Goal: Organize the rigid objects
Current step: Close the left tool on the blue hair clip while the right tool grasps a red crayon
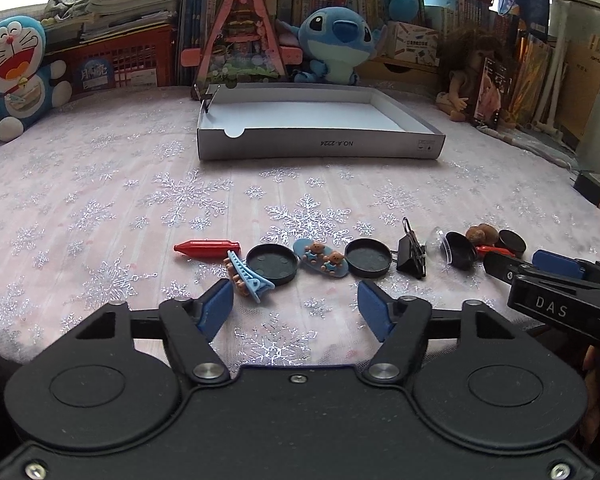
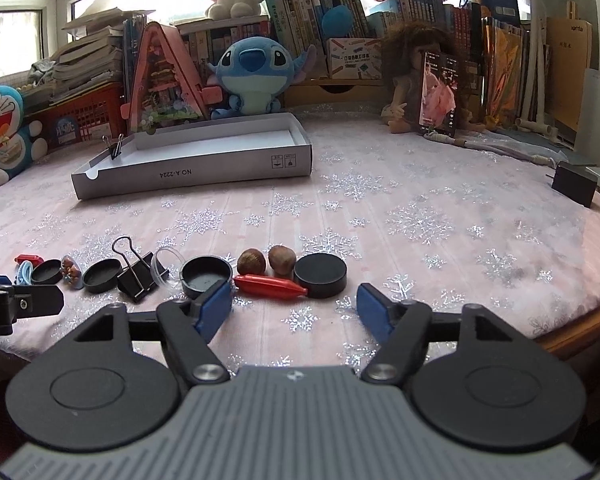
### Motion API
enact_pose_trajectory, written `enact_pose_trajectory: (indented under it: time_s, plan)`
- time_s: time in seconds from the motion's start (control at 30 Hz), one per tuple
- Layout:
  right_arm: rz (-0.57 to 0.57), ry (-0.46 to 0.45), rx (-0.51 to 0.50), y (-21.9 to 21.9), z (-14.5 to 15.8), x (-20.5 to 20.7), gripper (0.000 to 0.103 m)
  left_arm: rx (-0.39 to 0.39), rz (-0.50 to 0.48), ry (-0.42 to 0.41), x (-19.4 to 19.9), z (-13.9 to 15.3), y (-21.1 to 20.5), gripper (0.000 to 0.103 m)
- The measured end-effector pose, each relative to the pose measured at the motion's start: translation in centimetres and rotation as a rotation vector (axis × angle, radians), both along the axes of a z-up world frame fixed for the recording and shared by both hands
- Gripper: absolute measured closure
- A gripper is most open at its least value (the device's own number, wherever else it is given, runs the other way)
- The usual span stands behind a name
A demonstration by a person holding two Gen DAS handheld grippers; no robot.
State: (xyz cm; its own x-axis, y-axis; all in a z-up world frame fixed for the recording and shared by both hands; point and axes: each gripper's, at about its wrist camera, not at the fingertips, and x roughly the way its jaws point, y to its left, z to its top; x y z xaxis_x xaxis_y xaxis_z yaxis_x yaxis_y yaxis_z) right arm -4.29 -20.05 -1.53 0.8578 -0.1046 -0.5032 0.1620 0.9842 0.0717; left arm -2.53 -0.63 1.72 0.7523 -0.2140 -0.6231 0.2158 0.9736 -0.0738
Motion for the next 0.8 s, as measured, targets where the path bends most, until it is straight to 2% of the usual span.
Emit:
enact_pose_trajectory:
  time_s: [0.07, 0.13, 0.27, 0.4, 0.53, 0.8]
  plan:
    - [0.012, -0.008, 0.004, 0.0, 0.0, -0.1, 0.042, 0.007, -0.015, -0.011, -0.2, 0.1, 0.0, 0.052]
    - [0.025, -0.011, 0.007, 0.2, 0.0, -0.1, 0.047, 0.012, -0.019, -0.013, -0.3, 0.1, 0.0, 0.059]
    - [0.037, -0.011, 0.009, 0.5, 0.0, 0.3, 0.049, 0.04, 0.002, -0.031, -0.2, 0.1, 0.6, 0.064]
    - [0.045, -0.013, 0.008, 0.7, -0.1, 0.8, 0.05, 0.063, 0.012, -0.05, 0.1, 0.1, 0.8, 0.065]
    - [0.048, -0.011, -0.022, 1.1, -0.2, 1.4, 0.049, 0.104, -0.02, -0.085, 0.3, 0.0, 0.7, 0.062]
    - [0.04, -0.021, -0.067, 1.6, -0.7, 1.4, 0.048, 0.122, -0.06, -0.083, 1.1, -0.9, 1.3, 0.058]
